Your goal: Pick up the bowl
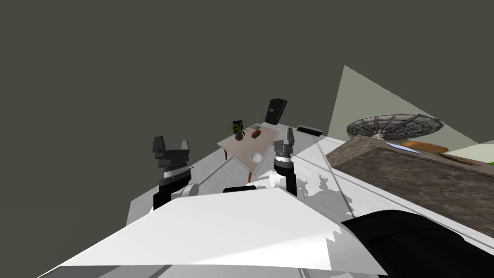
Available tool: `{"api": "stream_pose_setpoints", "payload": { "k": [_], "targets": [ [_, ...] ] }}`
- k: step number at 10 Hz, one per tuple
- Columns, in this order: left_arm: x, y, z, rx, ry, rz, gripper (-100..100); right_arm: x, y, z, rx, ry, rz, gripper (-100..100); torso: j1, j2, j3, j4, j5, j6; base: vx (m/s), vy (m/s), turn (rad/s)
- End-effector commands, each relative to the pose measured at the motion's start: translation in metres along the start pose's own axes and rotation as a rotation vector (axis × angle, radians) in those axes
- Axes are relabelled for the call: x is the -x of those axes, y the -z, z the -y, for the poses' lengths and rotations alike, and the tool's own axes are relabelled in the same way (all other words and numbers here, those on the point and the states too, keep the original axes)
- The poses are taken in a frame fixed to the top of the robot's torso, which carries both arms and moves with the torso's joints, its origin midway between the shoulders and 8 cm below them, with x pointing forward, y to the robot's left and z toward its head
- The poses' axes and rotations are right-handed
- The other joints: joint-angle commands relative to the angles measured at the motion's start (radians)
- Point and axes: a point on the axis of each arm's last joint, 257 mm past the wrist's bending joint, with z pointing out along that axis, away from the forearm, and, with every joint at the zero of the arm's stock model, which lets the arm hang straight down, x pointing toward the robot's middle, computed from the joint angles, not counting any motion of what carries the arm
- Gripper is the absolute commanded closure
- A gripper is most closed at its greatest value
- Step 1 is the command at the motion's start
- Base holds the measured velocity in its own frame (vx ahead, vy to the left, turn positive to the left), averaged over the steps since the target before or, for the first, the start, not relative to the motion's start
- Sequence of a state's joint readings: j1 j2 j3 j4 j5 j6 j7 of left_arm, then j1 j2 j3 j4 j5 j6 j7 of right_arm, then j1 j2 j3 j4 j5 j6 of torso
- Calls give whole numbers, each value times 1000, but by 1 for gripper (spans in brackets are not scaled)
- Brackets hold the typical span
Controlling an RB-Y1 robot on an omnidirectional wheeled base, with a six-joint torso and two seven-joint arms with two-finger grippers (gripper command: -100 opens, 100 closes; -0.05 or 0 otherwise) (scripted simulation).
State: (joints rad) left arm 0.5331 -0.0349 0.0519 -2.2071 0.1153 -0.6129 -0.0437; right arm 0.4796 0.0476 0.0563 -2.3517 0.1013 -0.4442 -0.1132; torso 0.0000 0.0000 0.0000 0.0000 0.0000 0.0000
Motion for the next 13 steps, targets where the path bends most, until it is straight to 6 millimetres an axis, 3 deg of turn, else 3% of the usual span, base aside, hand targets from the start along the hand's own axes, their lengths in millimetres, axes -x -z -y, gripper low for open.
{"api": "stream_pose_setpoints", "payload": {
  "k": [1, 4, 7, 12, 13],
  "targets": [
    [0, 0, 0, 0, 0, 0, 0, -7, 1, 5, -14, 12, -39, -100, 0, 0, 0, 0, 0, 0, -6, 14, 49],
    [0, 0, 0, 0, 0, 0, 0, -27, 7, 25, -64, 39, -132, -100, 3, 0, 0, 0, 1, 0, -8, 44, 96],
    [0, 0, 0, 0, 0, 0, 0, -53, 20, 58, -144, 69, -234, -100, 6, 1, 0, 0, 1, 0, -19, 98, 164],
    [0, 0, 0, 0, 0, 0, 0, -103, 70, 135, -335, 166, -449, -100, 8, 2, 1, 0, 2, 0, -28, 126, 217],
    [0, 0, 0, 0, 0, 0, 0, -102, 70, 135, -336, 167, -450, -100, 10, 3, 1, 1, 2, 0, -19, 107, 90]
  ]
}}
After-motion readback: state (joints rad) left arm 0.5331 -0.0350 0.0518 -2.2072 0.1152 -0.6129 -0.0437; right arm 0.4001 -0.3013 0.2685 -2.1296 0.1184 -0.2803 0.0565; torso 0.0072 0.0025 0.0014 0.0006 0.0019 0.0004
